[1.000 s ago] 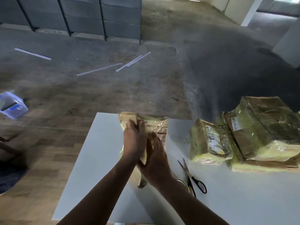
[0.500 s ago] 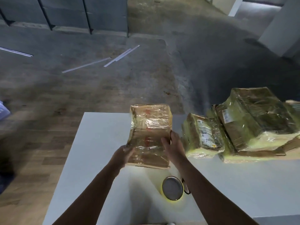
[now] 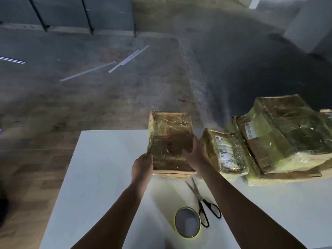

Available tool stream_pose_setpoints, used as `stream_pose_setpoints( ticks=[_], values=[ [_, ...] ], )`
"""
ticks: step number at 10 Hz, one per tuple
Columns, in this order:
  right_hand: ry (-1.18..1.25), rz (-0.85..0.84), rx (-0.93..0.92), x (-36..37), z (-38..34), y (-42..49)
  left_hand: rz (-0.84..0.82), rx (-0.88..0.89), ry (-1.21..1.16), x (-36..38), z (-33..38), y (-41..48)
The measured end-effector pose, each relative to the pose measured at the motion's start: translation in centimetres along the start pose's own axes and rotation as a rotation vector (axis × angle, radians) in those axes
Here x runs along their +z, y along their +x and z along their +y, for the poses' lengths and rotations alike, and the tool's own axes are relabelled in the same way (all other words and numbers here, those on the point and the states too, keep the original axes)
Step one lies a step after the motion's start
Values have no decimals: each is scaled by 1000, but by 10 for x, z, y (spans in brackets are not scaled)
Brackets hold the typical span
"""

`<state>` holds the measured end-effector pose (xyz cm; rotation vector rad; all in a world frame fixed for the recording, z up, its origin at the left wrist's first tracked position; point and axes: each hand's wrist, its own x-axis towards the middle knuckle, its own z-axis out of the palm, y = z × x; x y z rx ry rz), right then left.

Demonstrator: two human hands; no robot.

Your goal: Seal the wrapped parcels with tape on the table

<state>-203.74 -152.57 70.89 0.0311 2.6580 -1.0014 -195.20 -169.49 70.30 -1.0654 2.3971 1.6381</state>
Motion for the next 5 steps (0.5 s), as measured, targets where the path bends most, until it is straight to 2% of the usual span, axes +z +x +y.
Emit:
stream_pose_setpoints(
  ticks=[3, 4, 5],
  values=[
    [-116, -21, -77, 9, 6, 4, -21, -88, 97, 10, -3, 9],
    [-241, 23, -103, 9, 3, -4, -59, -95, 116, 6, -2, 12],
    [-257, 121, -184, 5, -3, -11, -47, -69, 141, -2, 7, 12]
  ],
)
